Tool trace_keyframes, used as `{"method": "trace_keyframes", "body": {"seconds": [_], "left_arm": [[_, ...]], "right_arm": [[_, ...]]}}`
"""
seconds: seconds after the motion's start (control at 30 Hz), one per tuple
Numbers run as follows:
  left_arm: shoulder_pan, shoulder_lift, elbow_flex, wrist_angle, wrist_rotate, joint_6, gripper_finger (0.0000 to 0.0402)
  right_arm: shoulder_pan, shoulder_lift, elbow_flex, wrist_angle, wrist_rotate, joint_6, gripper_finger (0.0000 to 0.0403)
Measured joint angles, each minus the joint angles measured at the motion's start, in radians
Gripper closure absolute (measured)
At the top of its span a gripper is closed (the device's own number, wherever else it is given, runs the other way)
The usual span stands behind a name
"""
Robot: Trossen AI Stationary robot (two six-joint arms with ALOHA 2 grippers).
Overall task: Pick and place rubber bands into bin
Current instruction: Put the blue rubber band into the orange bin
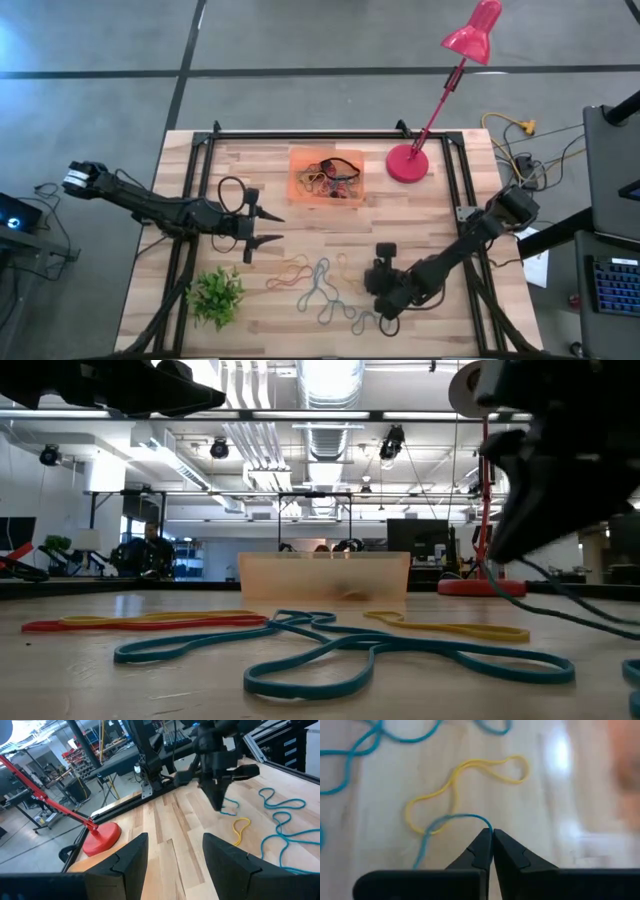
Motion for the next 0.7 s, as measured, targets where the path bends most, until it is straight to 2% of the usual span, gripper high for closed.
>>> {"method": "trace_keyframes", "body": {"seconds": [0.37,0.7], "left_arm": [[0.000,0.001,0.000,0.009,0.000,-0.002,0.0228],[0.000,0.002,0.000,0.009,0.000,-0.002,0.0228]], "right_arm": [[-0.095,-0.047,0.150,-0.093,0.251,-0.269,0.0395],[-0.304,-0.048,0.213,-0.093,0.351,-0.512,0.0395]]}}
